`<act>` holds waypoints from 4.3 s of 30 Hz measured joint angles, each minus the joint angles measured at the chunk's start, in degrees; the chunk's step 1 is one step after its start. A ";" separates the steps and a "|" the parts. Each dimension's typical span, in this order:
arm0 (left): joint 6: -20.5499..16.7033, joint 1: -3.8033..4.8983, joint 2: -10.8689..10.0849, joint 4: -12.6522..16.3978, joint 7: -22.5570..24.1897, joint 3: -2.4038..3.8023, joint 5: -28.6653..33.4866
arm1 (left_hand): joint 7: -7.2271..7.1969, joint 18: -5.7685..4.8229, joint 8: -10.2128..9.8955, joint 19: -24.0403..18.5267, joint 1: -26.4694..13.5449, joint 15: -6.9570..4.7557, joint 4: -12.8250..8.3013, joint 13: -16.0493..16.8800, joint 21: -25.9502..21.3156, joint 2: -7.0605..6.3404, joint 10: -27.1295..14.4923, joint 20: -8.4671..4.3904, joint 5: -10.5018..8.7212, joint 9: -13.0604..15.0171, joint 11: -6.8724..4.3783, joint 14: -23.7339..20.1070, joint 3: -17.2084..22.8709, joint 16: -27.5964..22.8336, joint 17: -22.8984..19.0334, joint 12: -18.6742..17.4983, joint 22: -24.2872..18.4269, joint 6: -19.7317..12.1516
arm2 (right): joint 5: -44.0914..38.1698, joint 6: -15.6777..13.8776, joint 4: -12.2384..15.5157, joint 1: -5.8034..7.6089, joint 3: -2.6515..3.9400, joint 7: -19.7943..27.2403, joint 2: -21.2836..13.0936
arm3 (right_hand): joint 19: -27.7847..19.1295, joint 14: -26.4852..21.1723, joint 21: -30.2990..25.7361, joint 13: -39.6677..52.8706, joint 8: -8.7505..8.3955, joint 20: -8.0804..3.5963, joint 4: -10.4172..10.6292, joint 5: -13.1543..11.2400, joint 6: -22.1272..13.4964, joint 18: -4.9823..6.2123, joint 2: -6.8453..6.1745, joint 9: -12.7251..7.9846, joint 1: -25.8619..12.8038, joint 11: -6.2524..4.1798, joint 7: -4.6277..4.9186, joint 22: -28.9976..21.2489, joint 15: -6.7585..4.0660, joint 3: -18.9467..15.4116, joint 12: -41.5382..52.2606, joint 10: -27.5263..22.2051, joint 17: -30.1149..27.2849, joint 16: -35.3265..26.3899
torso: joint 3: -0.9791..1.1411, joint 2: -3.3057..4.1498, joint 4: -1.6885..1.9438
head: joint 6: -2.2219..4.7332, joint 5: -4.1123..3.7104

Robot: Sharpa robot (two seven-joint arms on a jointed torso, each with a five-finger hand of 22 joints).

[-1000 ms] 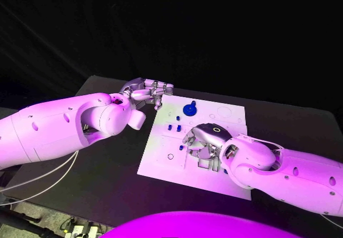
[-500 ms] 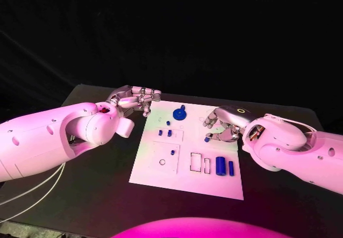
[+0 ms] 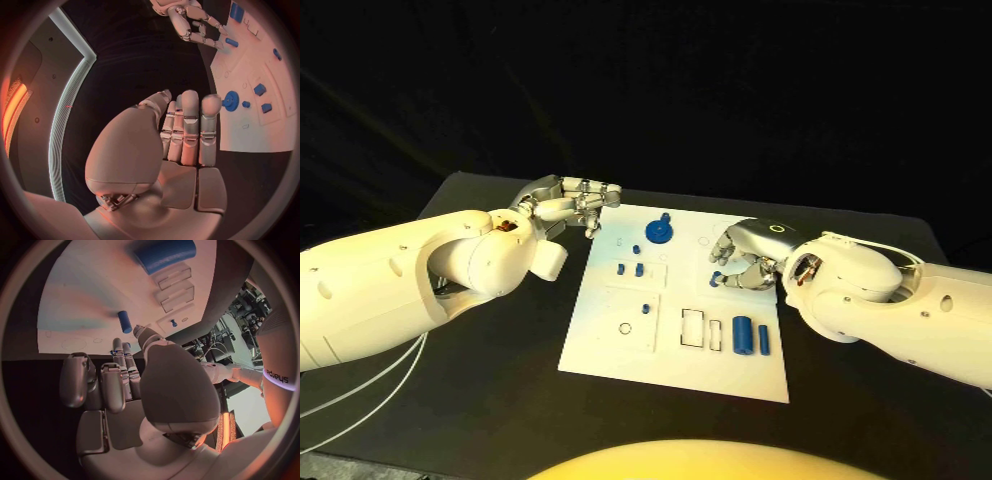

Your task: Assemble the parts on the task board

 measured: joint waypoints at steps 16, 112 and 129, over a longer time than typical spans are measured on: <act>-0.01 0.00 -0.08 -0.01 -0.08 -0.01 0.01 | 0.00 0.00 0.00 0.00 0.00 0.00 0.00 0.04 0.00 0.00 0.00 0.00 0.00 0.01 0.00 0.00 0.00 0.00 -0.05 0.00 -0.06 0.00 | -0.78 1.47 -1.76 -1.36 -0.11 -0.13 1.78 | 0.33 0.00 0.90 0.26 0.00 -0.33 -0.17 0.32 0.89 0.00 1.90 0.12 1.43 -0.67 -0.29 0.04 0.00 -0.16 1.76 1.81 0.58 0.00 | 0.02 0.02 -0.07 | -0.29 0.42; 0.03 -0.03 2.20 -1.81 -0.57 -0.04 0.16 | 0.00 -0.01 0.00 0.00 0.68 0.00 -0.21 0.11 -0.21 0.68 0.01 0.00 0.00 -0.03 -0.01 0.00 0.22 0.00 -0.14 0.26 -0.21 0.00 | 0.45 -3.66 -0.84 -6.40 -0.69 2.41 17.11 | 2.16 -0.19 6.19 0.18 1.76 -1.35 -5.07 -3.16 6.42 0.00 4.22 1.75 5.01 -0.21 -0.92 0.03 -1.03 7.92 1.88 5.95 0.92 0.90 | -0.14 -0.21 0.01 | -1.54 4.41; 0.08 -0.03 2.19 -1.93 -0.63 -0.05 0.18 | 0.00 0.00 0.00 0.00 0.68 0.00 -0.21 0.16 -0.21 0.68 0.01 0.00 0.00 -0.03 -0.01 0.00 0.22 0.00 -0.16 0.26 -0.20 0.00 | 0.37 -1.80 -1.59 -6.47 -0.73 2.57 17.29 | 2.16 -0.19 6.18 0.24 1.71 -1.35 -5.14 -2.87 6.41 -0.01 4.22 1.79 5.00 -0.21 -0.92 0.02 -1.02 7.99 1.92 5.95 0.95 0.90 | -0.14 -0.24 -0.02 | -1.90 4.63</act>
